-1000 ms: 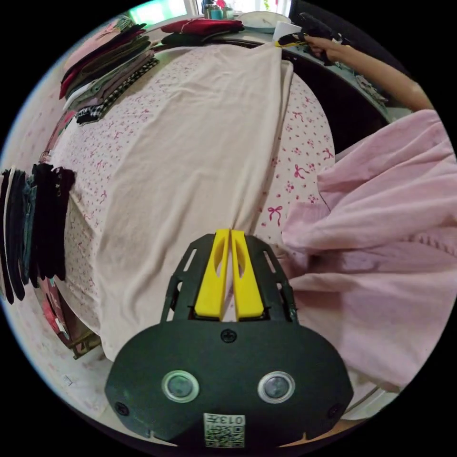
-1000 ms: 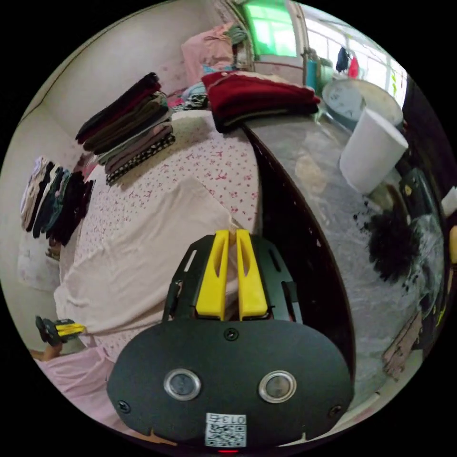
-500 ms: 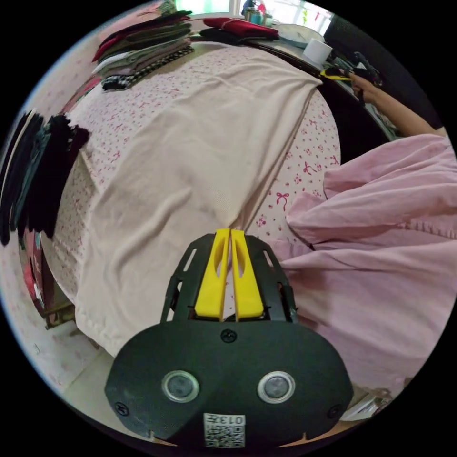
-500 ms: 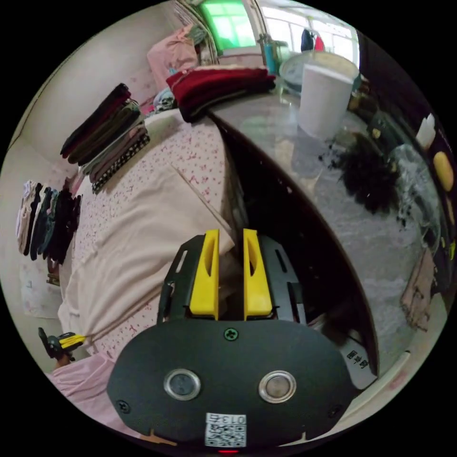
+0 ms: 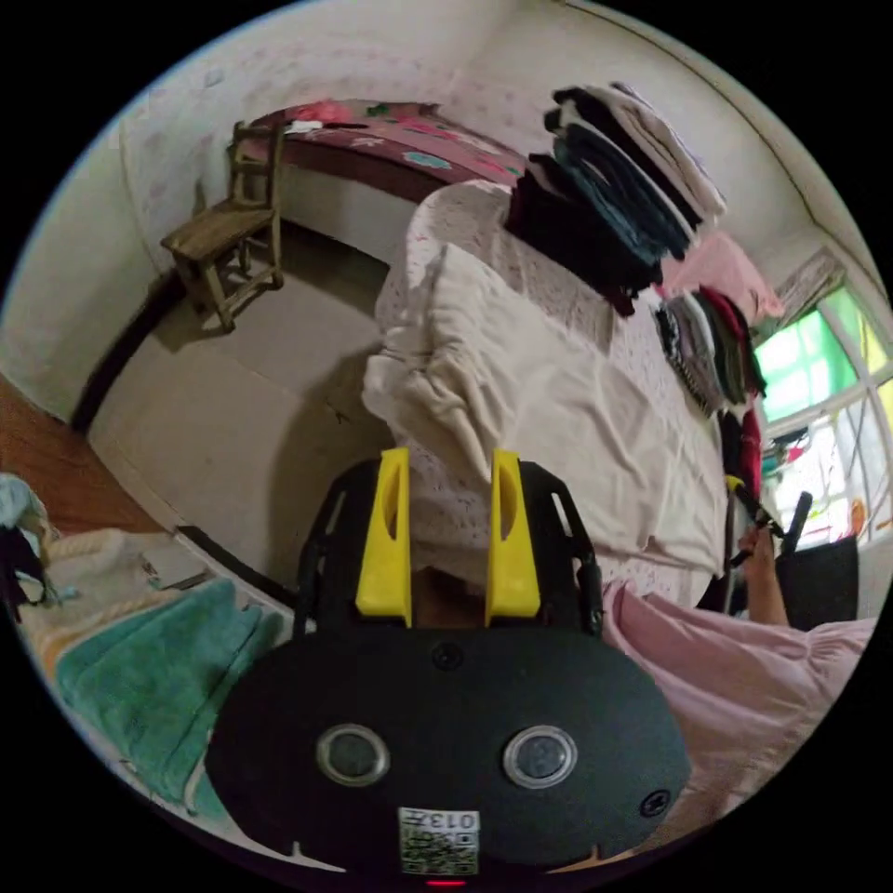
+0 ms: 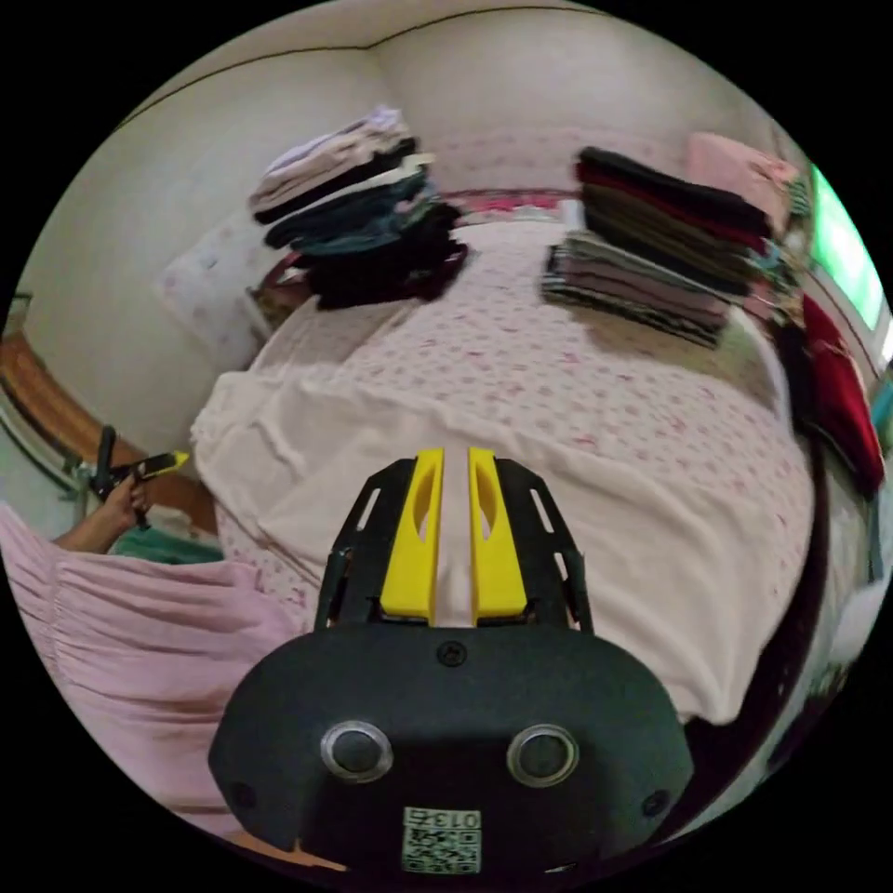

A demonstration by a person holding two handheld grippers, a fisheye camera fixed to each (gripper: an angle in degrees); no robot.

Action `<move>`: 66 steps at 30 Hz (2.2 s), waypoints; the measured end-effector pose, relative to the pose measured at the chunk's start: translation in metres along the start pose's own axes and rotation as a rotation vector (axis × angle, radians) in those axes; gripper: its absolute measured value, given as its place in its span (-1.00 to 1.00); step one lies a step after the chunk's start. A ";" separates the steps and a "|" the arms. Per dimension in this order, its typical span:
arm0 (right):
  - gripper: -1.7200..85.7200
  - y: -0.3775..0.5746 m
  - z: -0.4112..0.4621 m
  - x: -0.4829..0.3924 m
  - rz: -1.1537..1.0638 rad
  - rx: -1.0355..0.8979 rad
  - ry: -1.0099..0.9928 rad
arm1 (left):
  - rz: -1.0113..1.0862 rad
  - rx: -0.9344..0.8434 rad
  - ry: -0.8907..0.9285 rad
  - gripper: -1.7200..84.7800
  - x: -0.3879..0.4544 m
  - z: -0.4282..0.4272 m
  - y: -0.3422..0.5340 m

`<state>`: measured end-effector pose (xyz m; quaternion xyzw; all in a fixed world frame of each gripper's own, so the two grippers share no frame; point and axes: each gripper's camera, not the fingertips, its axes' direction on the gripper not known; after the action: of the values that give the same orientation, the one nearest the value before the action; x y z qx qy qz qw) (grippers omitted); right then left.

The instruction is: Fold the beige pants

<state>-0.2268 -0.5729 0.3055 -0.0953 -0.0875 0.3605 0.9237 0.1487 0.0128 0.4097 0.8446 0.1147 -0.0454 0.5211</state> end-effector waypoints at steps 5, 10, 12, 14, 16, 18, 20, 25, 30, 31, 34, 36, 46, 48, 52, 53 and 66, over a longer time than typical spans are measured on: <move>-0.86 -0.081 0.075 -0.152 -0.332 -0.147 -0.211 | -0.127 0.038 0.246 -0.64 -0.075 0.002 -0.032; -0.77 -0.092 0.134 -0.301 -0.730 -0.352 -0.275 | -0.127 -0.005 0.321 -0.74 -0.114 0.005 -0.065; -0.76 -0.083 0.151 -0.336 -0.849 -0.395 -0.206 | -0.133 -0.014 0.343 -0.77 -0.128 0.002 -0.071; -0.77 -0.077 0.167 -0.363 -0.928 -0.451 -0.190 | -0.155 -0.027 0.382 -0.80 -0.142 -0.009 -0.077; -0.80 -0.076 0.177 -0.388 -0.987 -0.465 -0.139 | -0.128 -0.033 0.403 -0.81 -0.146 -0.023 -0.083; -0.85 -0.084 0.180 -0.399 -0.992 -0.482 -0.134 | -0.094 -0.035 0.402 -0.81 -0.149 -0.037 -0.090; -0.88 -0.093 0.179 -0.408 -0.997 -0.493 -0.138 | -0.033 -0.026 0.405 -0.82 -0.146 -0.058 -0.104; -0.90 -0.117 0.153 -0.434 -1.021 -0.379 -0.132 | 0.057 -0.014 0.344 -0.82 -0.152 -0.083 -0.130; -0.90 -0.103 0.186 -0.452 -1.096 -0.437 -0.090 | -0.048 -0.157 0.361 -0.81 -0.194 -0.019 -0.130; -0.90 -0.102 0.186 -0.453 -1.096 -0.430 -0.088 | -0.099 -0.142 0.405 -0.81 -0.202 -0.008 -0.126; -0.90 -0.106 0.160 -0.445 -1.068 -0.394 -0.131 | -0.204 -0.075 0.519 -0.80 -0.212 0.000 -0.113; -0.90 -0.104 0.145 -0.432 -1.042 -0.403 -0.170 | -0.214 -0.027 0.543 -0.79 -0.208 -0.004 -0.106; -0.86 -0.066 0.076 -0.235 -0.385 -0.364 0.157 | 0.443 -0.080 0.271 -0.80 0.000 -0.012 -0.082; -0.85 -0.055 0.064 -0.197 -0.263 -0.372 0.202 | 0.598 -0.135 0.258 -0.79 0.058 0.013 -0.069; -0.83 -0.025 0.031 -0.117 0.012 -0.337 0.230 | 0.902 -0.260 0.263 -0.76 0.168 0.067 -0.033; -0.83 -0.021 0.027 -0.109 0.037 -0.332 0.242 | 0.972 -0.287 0.239 -0.75 0.193 0.080 -0.023; -0.80 0.026 0.005 -0.024 0.021 -0.250 0.288 | 1.223 -0.462 0.038 -0.93 0.313 0.158 0.010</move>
<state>-0.2624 -0.5700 0.3016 -0.2609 0.0024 0.3393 0.9038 0.4617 -0.0861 0.2857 0.6244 -0.3704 0.3002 0.6187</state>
